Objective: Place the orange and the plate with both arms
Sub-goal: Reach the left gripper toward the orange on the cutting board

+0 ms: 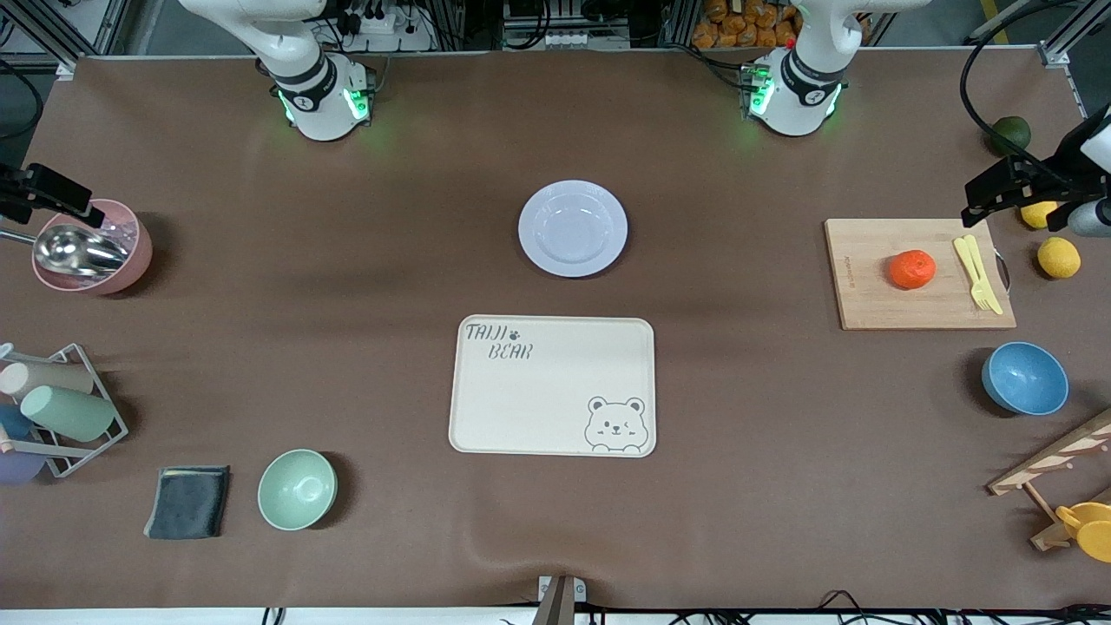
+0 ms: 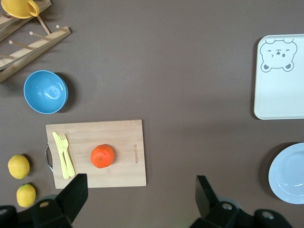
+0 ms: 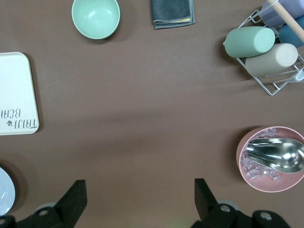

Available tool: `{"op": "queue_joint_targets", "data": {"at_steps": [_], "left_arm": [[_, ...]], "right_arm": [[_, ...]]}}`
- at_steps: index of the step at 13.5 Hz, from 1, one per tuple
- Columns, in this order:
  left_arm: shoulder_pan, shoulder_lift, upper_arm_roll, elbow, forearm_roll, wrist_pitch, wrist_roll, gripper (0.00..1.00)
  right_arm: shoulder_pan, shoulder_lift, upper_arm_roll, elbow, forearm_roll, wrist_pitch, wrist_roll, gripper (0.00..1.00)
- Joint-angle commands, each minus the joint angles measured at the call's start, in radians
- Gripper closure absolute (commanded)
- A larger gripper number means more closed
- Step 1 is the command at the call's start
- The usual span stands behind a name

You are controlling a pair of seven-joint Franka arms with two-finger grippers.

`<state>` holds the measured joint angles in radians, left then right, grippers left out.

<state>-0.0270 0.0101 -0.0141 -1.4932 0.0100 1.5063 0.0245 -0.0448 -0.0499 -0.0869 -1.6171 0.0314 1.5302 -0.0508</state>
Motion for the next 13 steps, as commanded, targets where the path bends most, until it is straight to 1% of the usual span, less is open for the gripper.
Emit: {"op": "queue_joint_targets", "data": {"at_steps": [1,4,5,6,7,8,10,11,12,13], "left_arm": [[0.002,-0.005,-0.001,0.014,0.013,-0.027,0.020,0.00],[0.018,0.002,0.023,0.015,0.025,-0.051,0.024,0.00],[0.018,0.011,0.022,0.007,0.050,-0.051,0.031,0.00],[0.021,0.022,0.022,-0.017,0.044,-0.058,0.029,0.00],[0.028,0.013,0.019,-0.092,0.042,-0.040,0.011,0.00],[0.035,-0.008,0.019,-0.178,0.042,0.038,0.011,0.00],[0.094,-0.085,0.014,-0.399,0.044,0.226,0.012,0.00],[0.096,-0.113,0.014,-0.486,0.044,0.291,0.012,0.00],[0.111,-0.121,0.014,-0.549,0.048,0.334,0.012,0.00],[0.154,-0.121,0.013,-0.600,0.051,0.374,0.029,0.00]], "right_arm": [[0.011,-0.001,-0.002,0.006,-0.016,-0.009,-0.029,0.00],[0.011,-0.007,0.000,0.006,-0.018,-0.012,-0.029,0.00],[0.008,-0.007,-0.002,0.006,-0.018,-0.015,-0.029,0.00],[0.005,-0.007,-0.002,0.005,-0.018,-0.016,-0.029,0.00],[0.002,-0.005,-0.004,0.005,-0.018,-0.015,-0.029,0.00],[-0.001,-0.002,-0.004,0.003,-0.018,-0.015,-0.029,0.00],[-0.003,-0.004,-0.005,-0.012,-0.012,-0.016,-0.029,0.00],[-0.007,-0.002,-0.005,-0.014,-0.008,-0.018,-0.029,0.00],[-0.007,-0.002,-0.005,-0.015,-0.007,-0.019,-0.029,0.00],[-0.006,-0.001,-0.005,-0.030,-0.007,-0.016,-0.029,0.00]]}}
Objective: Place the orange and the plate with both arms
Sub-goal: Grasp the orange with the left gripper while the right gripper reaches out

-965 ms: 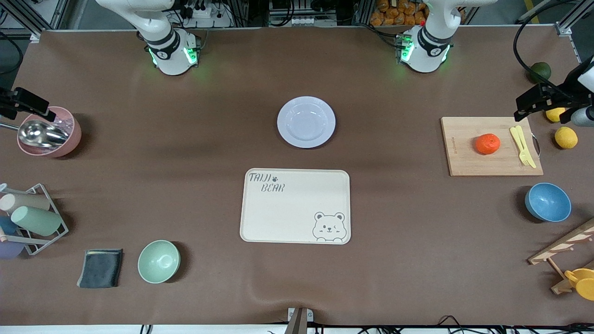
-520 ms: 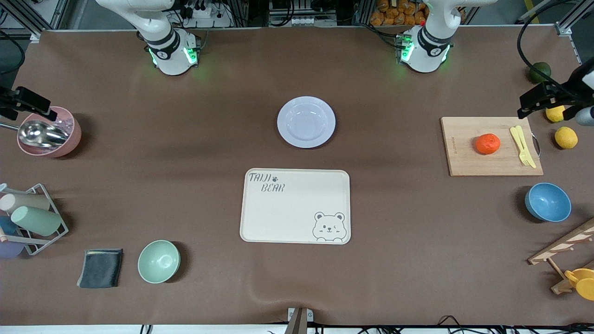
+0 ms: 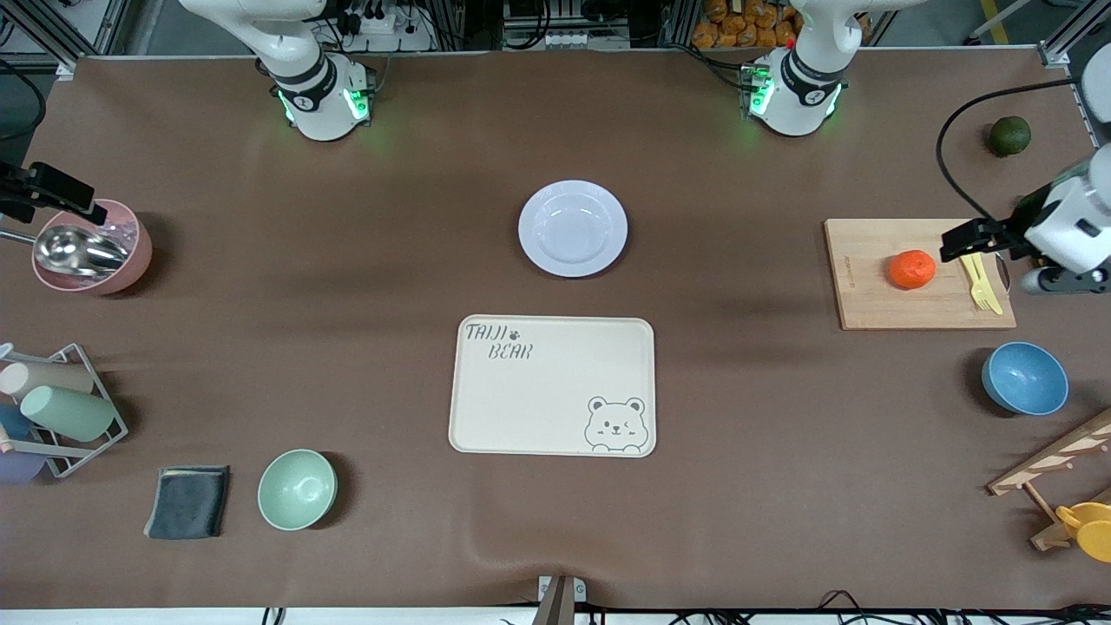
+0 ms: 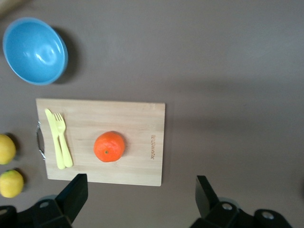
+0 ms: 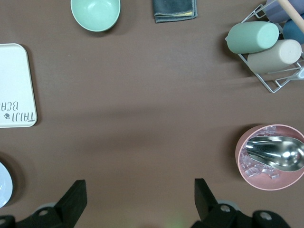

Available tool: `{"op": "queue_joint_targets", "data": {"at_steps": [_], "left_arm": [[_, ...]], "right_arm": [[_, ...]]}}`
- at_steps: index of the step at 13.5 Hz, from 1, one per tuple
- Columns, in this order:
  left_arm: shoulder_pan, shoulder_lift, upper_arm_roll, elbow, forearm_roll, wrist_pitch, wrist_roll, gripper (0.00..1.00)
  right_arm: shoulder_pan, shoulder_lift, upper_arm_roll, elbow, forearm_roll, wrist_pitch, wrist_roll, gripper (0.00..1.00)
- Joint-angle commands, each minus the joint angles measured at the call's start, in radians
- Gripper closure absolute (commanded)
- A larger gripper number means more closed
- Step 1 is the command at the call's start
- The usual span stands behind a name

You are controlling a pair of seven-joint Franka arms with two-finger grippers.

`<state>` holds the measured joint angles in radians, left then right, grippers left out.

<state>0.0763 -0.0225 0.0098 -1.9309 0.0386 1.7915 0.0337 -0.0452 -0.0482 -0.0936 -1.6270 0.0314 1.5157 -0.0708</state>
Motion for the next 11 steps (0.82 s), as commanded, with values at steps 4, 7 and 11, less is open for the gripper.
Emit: {"op": "queue_joint_targets", "data": {"at_steps": [4,7,11], "left_arm": [[0.108,-0.063,-0.010,-0.382,0.102,0.346,0.035,0.00],[0.198,-0.025,-0.013,-0.500,0.139,0.550,0.061,0.00],[0.259,0.038,-0.013,-0.502,0.231,0.600,0.075,0.00]], "right_arm": [[-0.004,0.013,0.002,-0.069,0.065,0.018,-0.007,0.00],[0.019,0.018,0.005,-0.106,0.103,0.021,0.003,0.00],[-0.024,0.037,0.003,-0.200,0.290,0.018,0.006,0.00]]}}
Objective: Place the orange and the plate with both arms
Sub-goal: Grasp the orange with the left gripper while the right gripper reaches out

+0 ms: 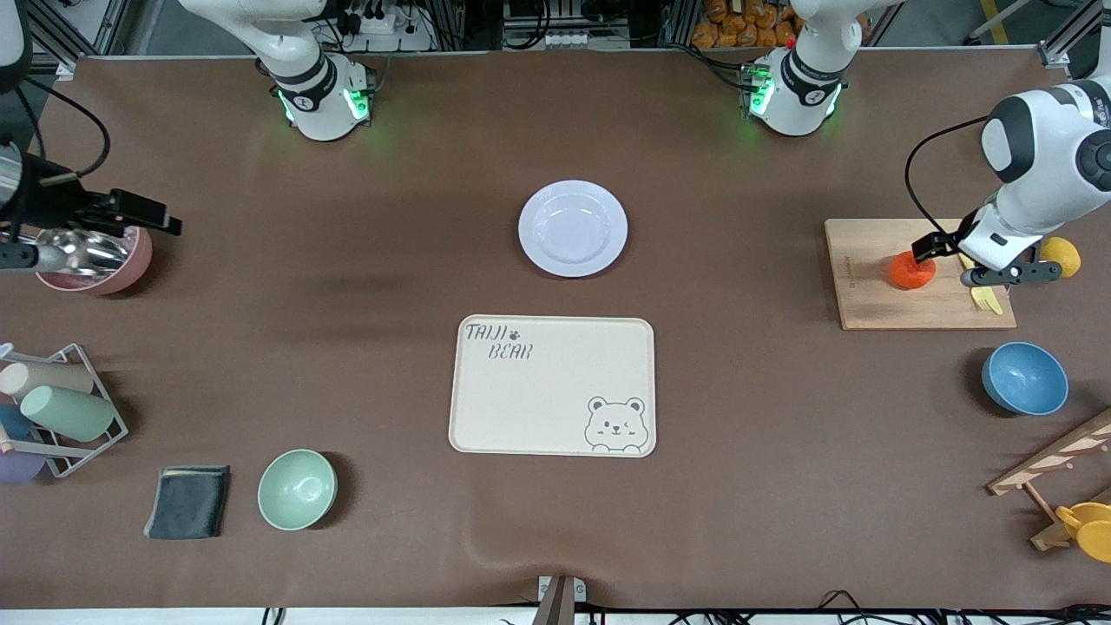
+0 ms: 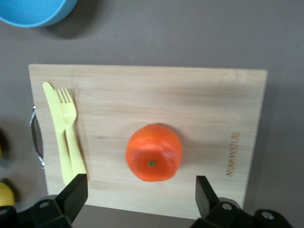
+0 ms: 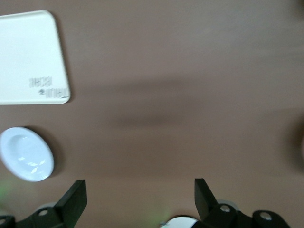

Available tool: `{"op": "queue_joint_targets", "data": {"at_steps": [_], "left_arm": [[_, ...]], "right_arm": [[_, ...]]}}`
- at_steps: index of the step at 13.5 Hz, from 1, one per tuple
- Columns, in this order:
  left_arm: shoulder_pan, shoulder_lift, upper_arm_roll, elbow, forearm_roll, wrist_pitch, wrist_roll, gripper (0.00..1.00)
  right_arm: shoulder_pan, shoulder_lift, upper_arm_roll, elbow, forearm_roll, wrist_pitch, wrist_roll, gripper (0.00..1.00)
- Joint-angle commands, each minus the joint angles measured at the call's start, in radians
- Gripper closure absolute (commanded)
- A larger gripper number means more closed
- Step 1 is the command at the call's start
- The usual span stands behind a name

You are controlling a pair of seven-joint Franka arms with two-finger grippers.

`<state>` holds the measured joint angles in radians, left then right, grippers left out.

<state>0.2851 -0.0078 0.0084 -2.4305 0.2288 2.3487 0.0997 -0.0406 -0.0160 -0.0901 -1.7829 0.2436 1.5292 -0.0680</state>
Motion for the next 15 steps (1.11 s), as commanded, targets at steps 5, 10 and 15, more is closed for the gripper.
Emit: {"op": "queue_joint_targets", "data": {"at_steps": [5,10,15], "left_arm": [[0.059,0.068,-0.014,0.002,0.032,0.067,0.006,0.00],[0.048,0.109,-0.042,0.004,-0.012,0.067,-0.006,0.00],[0.048,0.167,-0.045,0.016,-0.040,0.078,-0.003,0.00]], "right_arm": [[-0.053,0.039,0.000,-0.113,0.224,0.005,0.005,0.00],[-0.061,0.099,0.000,-0.116,0.307,0.002,0.004,0.00],[-0.045,0.119,0.001,-0.118,0.345,0.000,0.004,0.00]]}}
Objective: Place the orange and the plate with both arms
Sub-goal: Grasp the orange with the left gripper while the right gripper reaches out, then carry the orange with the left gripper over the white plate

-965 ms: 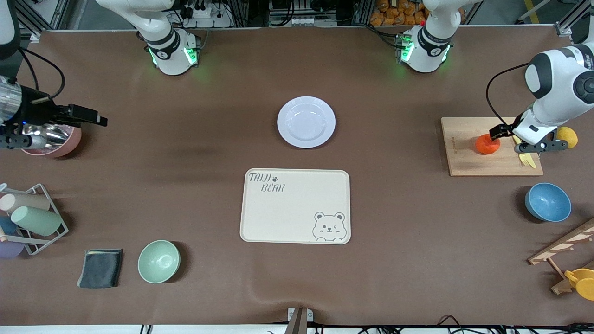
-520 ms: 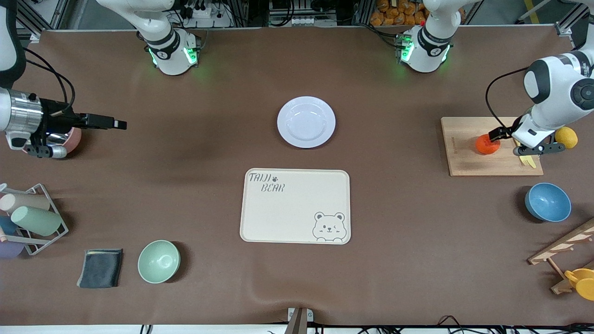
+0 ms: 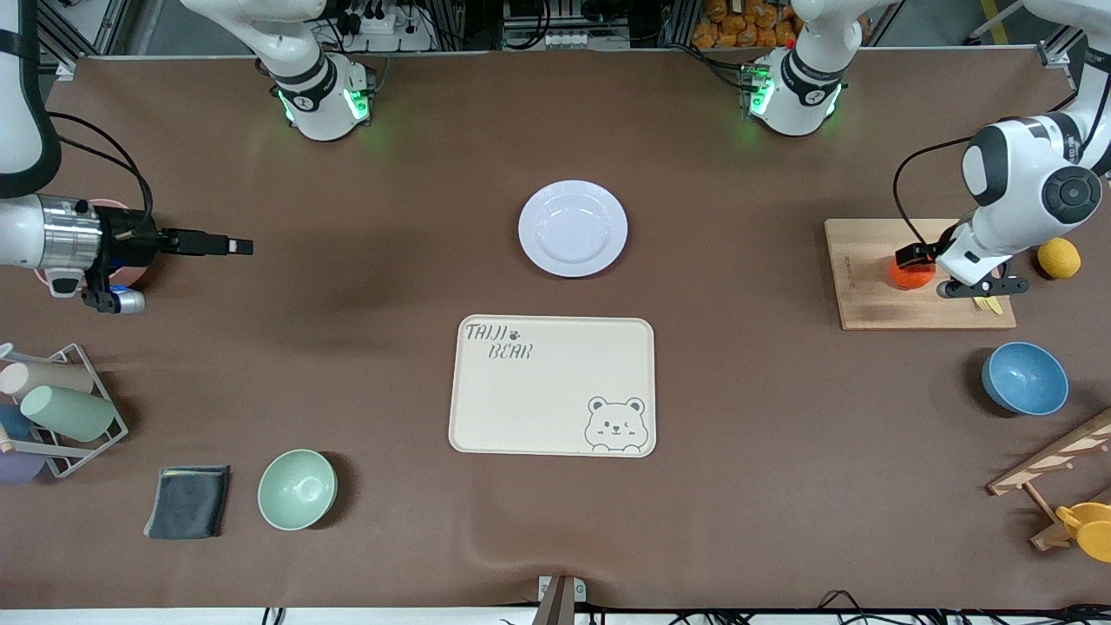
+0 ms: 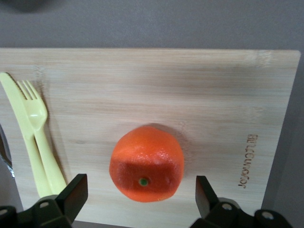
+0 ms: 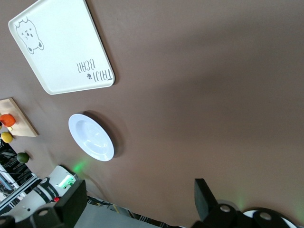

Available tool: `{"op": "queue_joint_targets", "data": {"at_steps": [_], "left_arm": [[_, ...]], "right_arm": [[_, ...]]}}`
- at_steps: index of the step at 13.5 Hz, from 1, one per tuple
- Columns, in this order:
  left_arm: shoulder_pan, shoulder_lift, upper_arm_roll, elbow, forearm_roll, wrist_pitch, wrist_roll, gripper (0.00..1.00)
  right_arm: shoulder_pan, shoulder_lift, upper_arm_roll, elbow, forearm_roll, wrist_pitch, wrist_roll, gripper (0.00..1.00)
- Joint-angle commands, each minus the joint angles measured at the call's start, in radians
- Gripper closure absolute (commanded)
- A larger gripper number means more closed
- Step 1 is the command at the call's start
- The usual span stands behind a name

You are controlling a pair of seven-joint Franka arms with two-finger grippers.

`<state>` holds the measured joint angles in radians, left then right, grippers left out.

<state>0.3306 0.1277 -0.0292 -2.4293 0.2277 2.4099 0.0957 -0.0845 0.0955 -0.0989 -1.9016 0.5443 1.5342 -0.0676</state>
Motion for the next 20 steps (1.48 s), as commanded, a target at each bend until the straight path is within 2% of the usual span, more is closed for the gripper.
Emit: {"op": "queue_joint_targets", "data": {"at_steps": [1,5,12,13,14,15,16,18,19,20], "left_arm": [[0.002,0.038,-0.015,0.018,-0.047,0.020,0.009,0.00],[0.002,0.061,-0.017,0.019,-0.047,0.022,0.012,0.00],[0.010,0.101,-0.015,0.019,-0.045,0.058,0.012,0.00],[0.010,0.104,-0.015,0.018,-0.045,0.069,0.012,0.07],[0.010,0.107,-0.015,0.018,-0.045,0.071,0.012,0.18],[0.008,0.105,-0.015,0.018,-0.045,0.069,0.012,0.37],[0.008,0.095,-0.015,0.015,-0.045,0.068,0.015,0.61],[0.004,0.054,-0.017,0.016,-0.045,0.049,0.018,0.87],[0.002,0.024,-0.038,0.024,-0.048,0.004,0.016,0.94],[0.004,0.000,-0.081,0.073,-0.057,-0.071,0.009,0.94]], "right_arm": [[0.000,0.009,0.010,0.001,0.054,-0.008,0.003,0.00],[0.009,0.009,0.011,-0.014,0.065,-0.020,-0.011,0.00],[0.085,0.009,0.011,-0.040,0.094,-0.009,-0.011,0.00],[0.085,0.009,0.011,-0.047,0.095,-0.011,-0.011,0.00],[0.085,0.009,0.011,-0.048,0.095,-0.011,-0.011,0.00],[0.085,0.007,0.011,-0.056,0.095,-0.011,-0.011,0.00],[0.085,0.006,0.011,-0.063,0.098,-0.011,-0.011,0.00],[0.085,0.003,0.011,-0.076,0.098,-0.009,-0.012,0.00],[0.085,0.001,0.011,-0.083,0.098,-0.009,-0.014,0.00],[0.086,-0.002,0.011,-0.093,0.100,-0.008,-0.014,0.00]]}}
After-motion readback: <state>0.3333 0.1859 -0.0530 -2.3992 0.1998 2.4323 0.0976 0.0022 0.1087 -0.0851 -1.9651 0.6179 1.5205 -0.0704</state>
